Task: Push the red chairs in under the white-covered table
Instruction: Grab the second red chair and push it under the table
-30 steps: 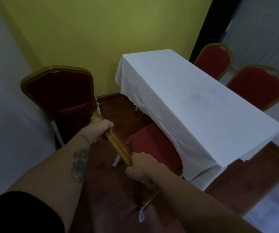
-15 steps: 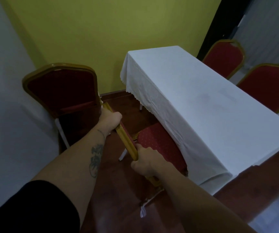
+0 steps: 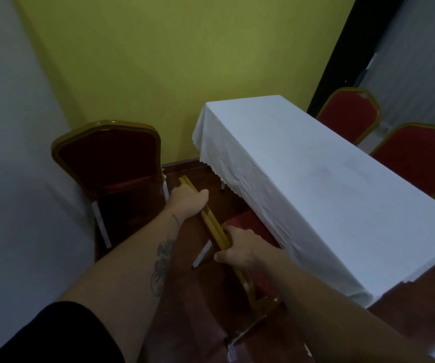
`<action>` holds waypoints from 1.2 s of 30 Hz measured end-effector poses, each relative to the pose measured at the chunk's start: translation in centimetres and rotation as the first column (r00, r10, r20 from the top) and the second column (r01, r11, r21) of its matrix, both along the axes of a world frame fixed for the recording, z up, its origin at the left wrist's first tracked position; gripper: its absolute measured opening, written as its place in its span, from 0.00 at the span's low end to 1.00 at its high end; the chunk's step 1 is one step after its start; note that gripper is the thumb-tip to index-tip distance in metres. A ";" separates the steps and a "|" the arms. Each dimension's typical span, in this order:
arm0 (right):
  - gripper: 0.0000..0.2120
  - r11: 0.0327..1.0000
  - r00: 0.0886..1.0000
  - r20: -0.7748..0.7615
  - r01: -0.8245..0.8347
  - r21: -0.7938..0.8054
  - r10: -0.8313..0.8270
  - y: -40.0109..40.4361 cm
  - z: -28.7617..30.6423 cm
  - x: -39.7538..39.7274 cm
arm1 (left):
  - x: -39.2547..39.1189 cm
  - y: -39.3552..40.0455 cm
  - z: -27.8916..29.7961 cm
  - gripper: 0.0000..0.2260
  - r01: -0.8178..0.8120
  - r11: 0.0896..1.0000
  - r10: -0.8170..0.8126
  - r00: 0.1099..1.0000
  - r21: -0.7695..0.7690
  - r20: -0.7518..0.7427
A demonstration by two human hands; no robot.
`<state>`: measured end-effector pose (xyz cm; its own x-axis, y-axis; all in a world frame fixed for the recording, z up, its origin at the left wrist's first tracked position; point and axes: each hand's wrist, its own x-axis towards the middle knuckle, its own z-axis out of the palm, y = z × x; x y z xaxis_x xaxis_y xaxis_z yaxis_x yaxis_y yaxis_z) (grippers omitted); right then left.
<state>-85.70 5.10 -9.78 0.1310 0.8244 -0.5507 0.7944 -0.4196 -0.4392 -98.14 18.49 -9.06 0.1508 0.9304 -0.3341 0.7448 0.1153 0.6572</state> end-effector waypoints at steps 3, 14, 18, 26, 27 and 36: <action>0.43 0.991 0.998 -0.016 -0.064 0.119 0.067 3.1 1.9 0.6 | -1.1 1.4 1.1 0.17 -0.085 0.996 0.087 0.995 -0.032 0.039; 0.43 0.956 0.977 -0.040 -0.195 0.219 0.209 16.3 5.9 1.7 | -7.1 9.7 6.2 0.09 -0.330 0.943 0.323 0.938 0.040 0.126; 0.34 0.928 0.957 -0.008 -0.281 0.243 0.292 21.8 6.3 -0.2 | -10.5 12.5 5.7 0.09 -0.418 0.908 0.411 0.904 0.034 0.119; 0.38 0.904 0.940 0.071 -0.339 0.259 0.333 36.3 5.5 -6.0 | -16.3 24.1 4.0 0.16 -0.327 0.893 0.385 0.911 0.309 -0.148; 0.38 0.905 0.938 0.084 -0.346 0.248 0.336 38.1 5.1 -6.9 | -16.9 25.9 3.4 0.17 -0.302 0.887 0.375 0.913 0.349 -0.161; 0.38 0.885 0.879 0.281 -0.438 0.158 0.385 50.5 1.1 -13.1 | -22.2 37.4 -1.8 0.21 0.009 0.970 0.122 0.847 0.244 -0.517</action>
<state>-98.84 55.63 -8.64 -0.1421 0.9243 -0.3543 0.9647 0.0492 -0.2586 -120.34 55.86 -10.86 -0.0413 0.9913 -0.1251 0.9812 0.0639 0.1822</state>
